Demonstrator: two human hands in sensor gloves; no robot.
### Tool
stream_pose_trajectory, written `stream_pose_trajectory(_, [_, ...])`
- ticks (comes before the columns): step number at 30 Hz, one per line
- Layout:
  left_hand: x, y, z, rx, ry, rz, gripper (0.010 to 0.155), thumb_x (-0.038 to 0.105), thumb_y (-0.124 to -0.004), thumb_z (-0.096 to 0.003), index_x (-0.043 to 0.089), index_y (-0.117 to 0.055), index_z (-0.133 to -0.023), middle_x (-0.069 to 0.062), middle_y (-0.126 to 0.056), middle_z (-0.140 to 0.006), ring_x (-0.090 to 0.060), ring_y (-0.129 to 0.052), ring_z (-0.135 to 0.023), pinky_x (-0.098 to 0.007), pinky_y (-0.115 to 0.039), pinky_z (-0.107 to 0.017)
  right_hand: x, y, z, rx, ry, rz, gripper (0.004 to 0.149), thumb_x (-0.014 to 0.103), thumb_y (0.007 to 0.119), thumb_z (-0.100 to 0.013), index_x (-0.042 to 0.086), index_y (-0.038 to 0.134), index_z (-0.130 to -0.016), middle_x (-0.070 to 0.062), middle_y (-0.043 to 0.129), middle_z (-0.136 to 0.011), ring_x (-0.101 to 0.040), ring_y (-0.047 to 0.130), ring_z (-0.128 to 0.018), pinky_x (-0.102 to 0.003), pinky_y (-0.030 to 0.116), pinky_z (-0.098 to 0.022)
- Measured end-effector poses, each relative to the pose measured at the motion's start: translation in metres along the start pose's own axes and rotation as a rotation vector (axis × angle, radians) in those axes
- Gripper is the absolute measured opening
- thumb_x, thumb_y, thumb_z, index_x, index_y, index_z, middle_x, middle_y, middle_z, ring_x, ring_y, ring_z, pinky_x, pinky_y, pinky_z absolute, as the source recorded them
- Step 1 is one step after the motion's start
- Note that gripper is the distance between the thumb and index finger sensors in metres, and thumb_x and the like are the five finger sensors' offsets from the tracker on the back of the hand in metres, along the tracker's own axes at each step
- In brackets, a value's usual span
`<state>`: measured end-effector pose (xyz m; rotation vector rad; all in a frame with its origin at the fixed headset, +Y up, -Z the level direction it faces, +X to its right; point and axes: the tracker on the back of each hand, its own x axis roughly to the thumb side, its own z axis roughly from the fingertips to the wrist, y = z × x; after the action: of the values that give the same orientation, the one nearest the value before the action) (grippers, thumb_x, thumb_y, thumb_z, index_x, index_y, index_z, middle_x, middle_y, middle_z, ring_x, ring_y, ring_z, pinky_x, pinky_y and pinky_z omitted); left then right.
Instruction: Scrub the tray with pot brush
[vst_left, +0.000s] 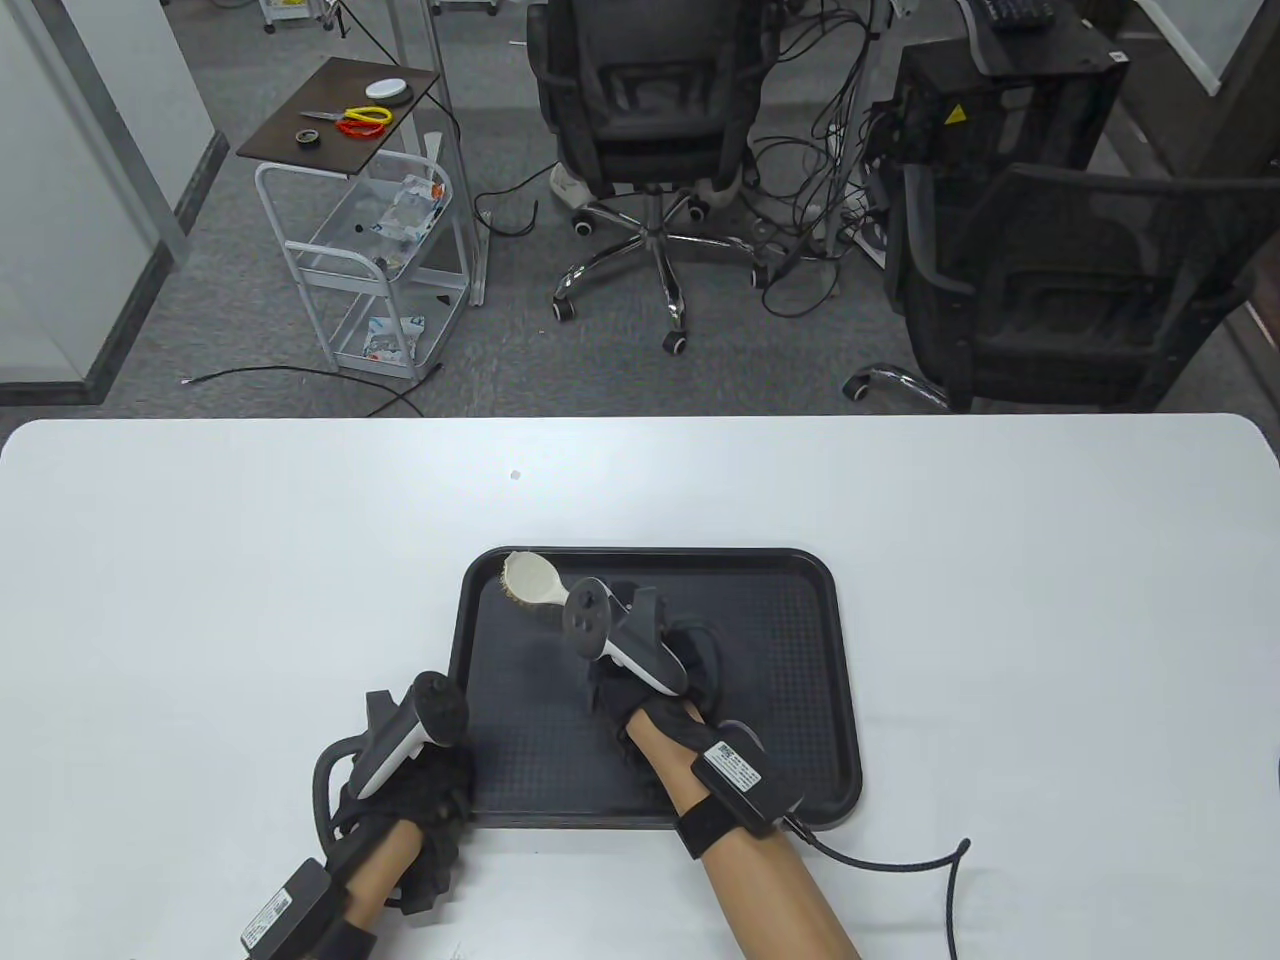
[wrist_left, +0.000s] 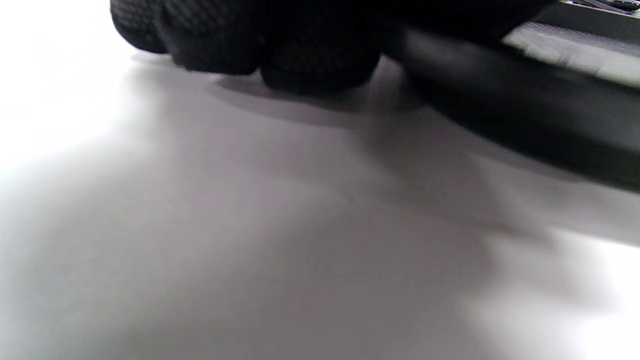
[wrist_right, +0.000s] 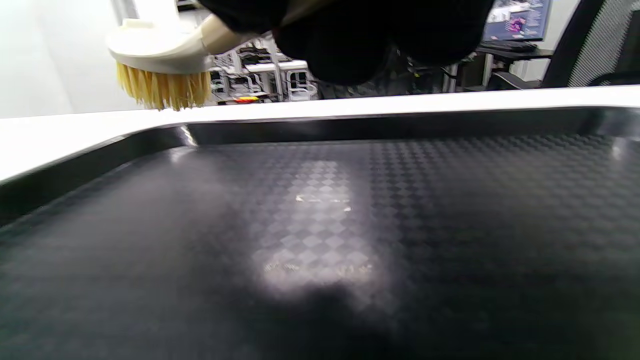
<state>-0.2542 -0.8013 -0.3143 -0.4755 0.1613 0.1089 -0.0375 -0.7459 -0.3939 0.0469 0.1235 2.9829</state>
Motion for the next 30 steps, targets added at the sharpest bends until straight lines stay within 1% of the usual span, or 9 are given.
stream_pose_trajectory(3, [0.0,0.0,0.0,-0.001,-0.001,0.001,0.079,0.047,-0.07,-0.0452,0.014,-0.03,-0.104,-0.002,-0.084,-0.05,-0.022,-0.086,-0.042,-0.05,-0.067,-0.059,0.0,0.013,-0.011,0.042,0.029,-0.023,0.055,0.027,0.074,-0.05,0.035,0.06,-0.103,-0.002,0.068,-0.102,-0.021,0.085,-0.079,-0.045,0.077,-0.059])
stream_pose_trajectory(7, [0.0,0.0,0.0,-0.002,-0.001,0.002,0.079,0.047,-0.07,-0.0453,0.014,-0.03,-0.104,-0.002,-0.084,-0.05,-0.022,-0.086,-0.042,-0.05,-0.067,-0.059,-0.009,0.027,-0.019,0.027,0.067,-0.011,0.054,0.028,0.074,-0.05,0.037,0.062,-0.102,-0.002,0.069,-0.101,-0.021,0.086,-0.078,-0.045,0.078,-0.059])
stream_pose_trajectory(9, [0.0,0.0,0.0,-0.002,-0.001,0.003,0.079,0.047,-0.07,-0.0452,0.014,-0.03,-0.104,-0.002,-0.084,-0.05,-0.022,-0.086,-0.042,-0.05,-0.067,-0.059,-0.022,0.029,-0.021,0.015,0.078,0.018,0.053,0.03,0.073,-0.05,0.038,0.062,-0.101,-0.002,0.071,-0.099,-0.019,0.088,-0.076,-0.043,0.08,-0.057])
stream_pose_trajectory(12, [0.0,0.0,0.0,-0.002,0.0,0.002,0.079,0.047,-0.07,-0.0452,0.014,-0.03,-0.104,-0.002,-0.084,-0.05,-0.022,-0.086,-0.042,-0.05,-0.067,-0.059,-0.049,0.022,-0.021,-0.002,0.115,-0.002,0.053,0.027,0.076,-0.048,0.036,0.066,-0.099,-0.004,0.074,-0.097,-0.022,0.09,-0.073,-0.046,0.081,-0.055])
stream_pose_trajectory(17, [0.0,0.0,0.0,0.0,0.001,0.0,0.078,0.047,-0.07,-0.0452,0.014,-0.03,-0.104,-0.002,-0.084,-0.05,-0.022,-0.086,-0.042,-0.05,-0.067,-0.059,-0.11,0.006,-0.014,0.005,0.215,0.013,0.052,0.025,0.077,-0.047,0.034,0.069,-0.098,-0.006,0.075,-0.096,-0.025,0.09,-0.073,-0.048,0.08,-0.055])
stream_pose_trajectory(19, [0.0,0.0,0.0,0.0,0.0,0.0,0.079,0.047,-0.07,-0.0452,0.014,-0.03,-0.104,-0.002,-0.084,-0.05,-0.022,-0.086,-0.042,-0.05,-0.067,-0.059,-0.135,-0.001,-0.008,0.002,0.253,0.051,0.052,0.025,0.077,-0.047,0.034,0.069,-0.098,-0.007,0.075,-0.096,-0.025,0.09,-0.073,-0.049,0.08,-0.055])
stream_pose_trajectory(23, [0.0,0.0,0.0,0.0,0.0,0.0,0.078,0.047,-0.07,-0.0452,0.014,-0.03,-0.104,-0.002,-0.084,-0.05,-0.022,-0.086,-0.042,-0.05,-0.067,-0.059,-0.173,-0.012,0.0,0.004,0.33,0.097,0.052,0.024,0.078,-0.047,0.034,0.069,-0.098,-0.007,0.076,-0.096,-0.026,0.089,-0.073,-0.049,0.079,-0.055])
stream_pose_trajectory(27, [0.0,0.0,0.0,-0.001,0.0,0.0,0.079,0.047,-0.07,-0.045,0.014,-0.03,-0.104,-0.002,-0.084,-0.05,-0.022,-0.086,-0.042,-0.05,-0.067,-0.059,-0.2,-0.021,0.006,-0.007,0.399,0.152,0.052,0.024,0.078,-0.047,0.033,0.069,-0.098,-0.007,0.075,-0.096,-0.026,0.089,-0.073,-0.049,0.079,-0.055])
stream_pose_trajectory(30, [0.0,0.0,0.0,-0.001,0.0,0.0,0.079,0.047,-0.07,-0.0453,0.013,-0.03,-0.104,-0.002,-0.084,-0.05,-0.022,-0.086,-0.042,-0.05,-0.067,-0.059,-0.203,-0.023,0.008,-0.027,0.406,0.193,0.052,0.024,0.077,-0.047,0.033,0.069,-0.098,-0.007,0.075,-0.097,-0.026,0.089,-0.074,-0.049,0.079,-0.055])
